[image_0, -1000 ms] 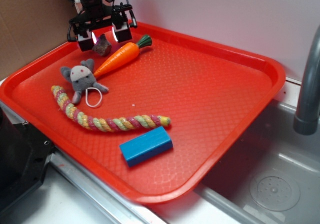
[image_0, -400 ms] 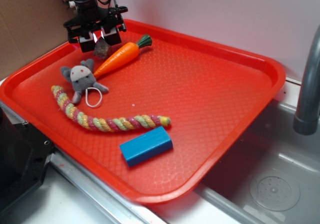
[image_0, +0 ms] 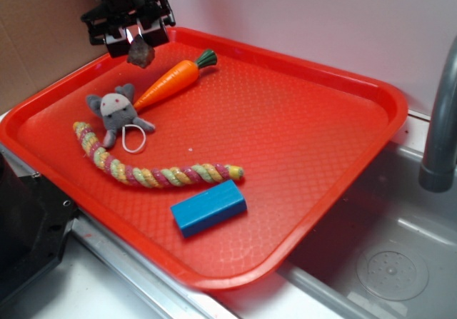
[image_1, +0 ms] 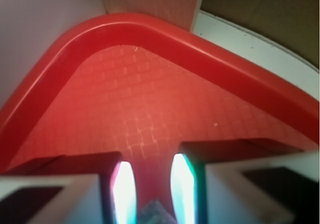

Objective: Grab the rock.

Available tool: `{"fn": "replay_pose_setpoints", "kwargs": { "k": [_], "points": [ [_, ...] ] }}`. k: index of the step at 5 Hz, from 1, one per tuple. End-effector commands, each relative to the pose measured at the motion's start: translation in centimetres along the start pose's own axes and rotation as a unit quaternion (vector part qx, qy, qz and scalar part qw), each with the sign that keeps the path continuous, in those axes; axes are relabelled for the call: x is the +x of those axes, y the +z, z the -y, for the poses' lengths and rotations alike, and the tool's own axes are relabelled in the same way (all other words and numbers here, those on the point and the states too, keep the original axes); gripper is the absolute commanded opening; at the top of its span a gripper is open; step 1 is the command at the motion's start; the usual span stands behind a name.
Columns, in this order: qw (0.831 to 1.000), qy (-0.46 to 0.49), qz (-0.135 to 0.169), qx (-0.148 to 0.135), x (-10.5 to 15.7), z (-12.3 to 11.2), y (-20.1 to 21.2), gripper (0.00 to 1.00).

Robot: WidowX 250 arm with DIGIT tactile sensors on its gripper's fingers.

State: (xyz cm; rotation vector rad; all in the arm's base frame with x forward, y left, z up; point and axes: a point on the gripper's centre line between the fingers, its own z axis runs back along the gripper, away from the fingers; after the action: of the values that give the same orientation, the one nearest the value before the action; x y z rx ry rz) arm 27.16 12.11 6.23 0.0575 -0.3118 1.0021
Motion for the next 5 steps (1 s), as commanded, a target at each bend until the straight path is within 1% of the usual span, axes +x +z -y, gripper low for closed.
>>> {"fn": "replay_pose_setpoints", "kwargs": {
  "k": [1, 2, 3, 4, 5],
  "points": [
    [0.968, -0.232, -0.088, -0.037, -2.3, 2.2, 8.8, 0.0],
    [0.939, -0.324, -0.102, -0.049, -4.1, 2.8, 11.3, 0.0],
    [0.918, -0.376, -0.117, -0.054, -5.7, 3.4, 13.5, 0.0],
    [0.908, -0.397, -0.121, -0.065, -7.0, 3.1, 14.6, 0.0],
    [0.907, -0.405, -0.107, -0.052, -7.6, 3.0, 14.2, 0.0]
  ]
}}
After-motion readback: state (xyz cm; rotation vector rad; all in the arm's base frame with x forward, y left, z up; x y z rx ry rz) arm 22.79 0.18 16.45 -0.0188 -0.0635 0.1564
